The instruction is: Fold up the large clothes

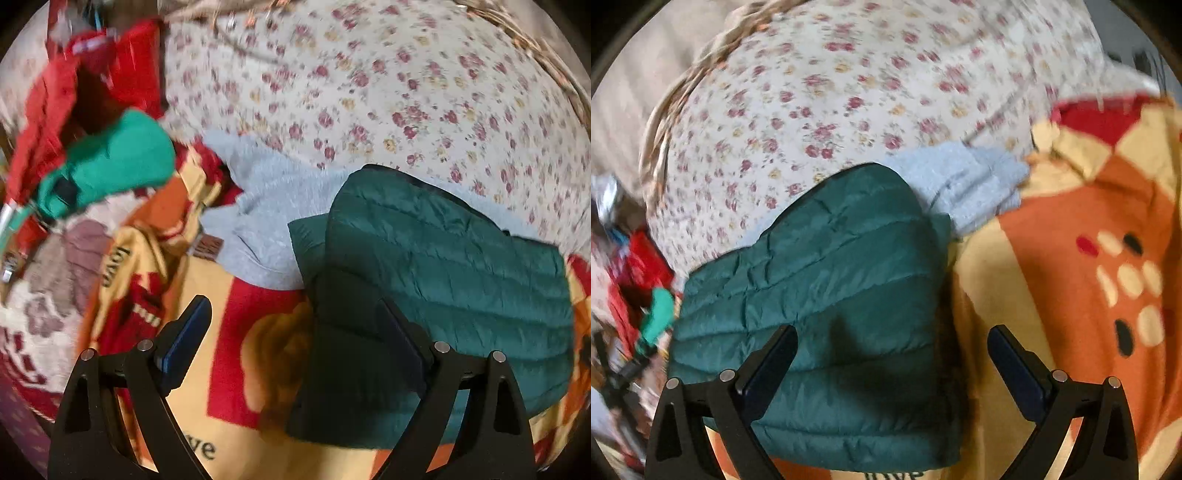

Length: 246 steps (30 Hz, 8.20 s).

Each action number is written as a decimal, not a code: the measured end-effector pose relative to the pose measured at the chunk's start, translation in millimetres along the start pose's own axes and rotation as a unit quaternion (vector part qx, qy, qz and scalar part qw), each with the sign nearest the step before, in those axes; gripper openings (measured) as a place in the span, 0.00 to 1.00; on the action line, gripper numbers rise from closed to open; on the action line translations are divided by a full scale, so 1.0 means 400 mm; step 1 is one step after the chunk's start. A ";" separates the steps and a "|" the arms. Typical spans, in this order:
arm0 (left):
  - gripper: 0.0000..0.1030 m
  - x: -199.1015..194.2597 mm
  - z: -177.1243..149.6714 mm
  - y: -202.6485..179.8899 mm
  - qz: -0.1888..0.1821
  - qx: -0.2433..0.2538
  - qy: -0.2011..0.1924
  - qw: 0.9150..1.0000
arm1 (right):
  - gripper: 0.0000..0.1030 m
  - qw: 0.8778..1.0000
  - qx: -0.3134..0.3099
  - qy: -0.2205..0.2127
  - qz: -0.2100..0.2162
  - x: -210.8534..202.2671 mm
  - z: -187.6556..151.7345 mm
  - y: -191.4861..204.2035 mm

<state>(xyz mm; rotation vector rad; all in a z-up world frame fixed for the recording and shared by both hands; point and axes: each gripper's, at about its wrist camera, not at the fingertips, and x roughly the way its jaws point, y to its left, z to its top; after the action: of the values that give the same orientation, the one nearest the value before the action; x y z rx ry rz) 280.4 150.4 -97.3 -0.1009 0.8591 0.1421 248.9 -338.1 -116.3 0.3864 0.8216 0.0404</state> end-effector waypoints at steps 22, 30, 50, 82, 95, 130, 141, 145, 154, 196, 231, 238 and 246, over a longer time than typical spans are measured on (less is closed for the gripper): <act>0.88 -0.194 -0.109 -0.092 0.021 0.060 -0.063 0.996 | 0.96 0.989 -0.145 -0.008 -0.022 0.009 -0.103 0.235; 0.88 -0.157 -0.101 -0.084 0.024 0.058 -0.047 0.997 | 0.96 0.992 -0.121 0.028 -0.020 0.043 -0.127 0.198; 0.88 -0.098 -0.089 -0.082 0.018 0.055 -0.035 0.998 | 0.99 0.989 -0.139 0.029 -0.047 0.075 -0.138 0.194; 0.88 0.042 -0.047 -0.037 -0.026 0.005 0.014 1.000 | 1.00 0.981 -0.182 -0.028 -0.057 0.012 -0.149 0.208; 0.94 0.292 0.061 0.035 -0.227 -0.066 0.152 0.960 | 1.00 0.995 0.000 0.098 0.018 0.183 0.075 -0.050; 0.65 0.197 0.140 0.047 -0.304 -0.152 0.144 0.929 | 0.73 0.999 0.023 0.024 0.023 0.189 0.169 0.073; 0.70 0.258 0.164 0.022 -0.287 -0.143 0.100 0.942 | 0.56 0.998 0.029 0.048 -0.004 0.276 0.275 0.062; 0.45 0.206 0.160 -0.005 -0.246 -0.098 0.066 0.962 | 0.26 0.999 0.014 0.042 0.006 0.238 0.267 0.084; 0.22 0.042 0.046 0.022 -0.285 0.000 0.040 0.958 | 0.15 0.992 0.014 0.036 0.123 0.040 0.155 0.085; 0.23 -0.050 -0.086 0.000 -0.446 0.130 0.077 0.882 | 0.22 0.959 0.087 0.112 0.246 -0.057 -0.161 -0.057; 0.33 0.267 0.129 -0.015 -0.232 -0.093 0.079 0.965 | 0.42 0.998 0.048 0.046 0.018 0.294 0.225 0.056; 0.34 0.152 0.163 0.012 -0.244 -0.102 0.059 0.962 | 0.59 0.999 0.014 0.004 -0.031 0.213 0.227 0.100; 0.51 0.159 0.169 0.058 -0.184 -0.143 0.045 0.971 | 0.67 0.995 -0.021 -0.055 -0.078 0.153 0.228 0.136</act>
<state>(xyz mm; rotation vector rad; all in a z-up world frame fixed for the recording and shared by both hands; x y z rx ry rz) 368.1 188.4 -102.4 -0.5368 0.8929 -0.0903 362.7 -305.4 -84.3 0.2815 0.7391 -0.1069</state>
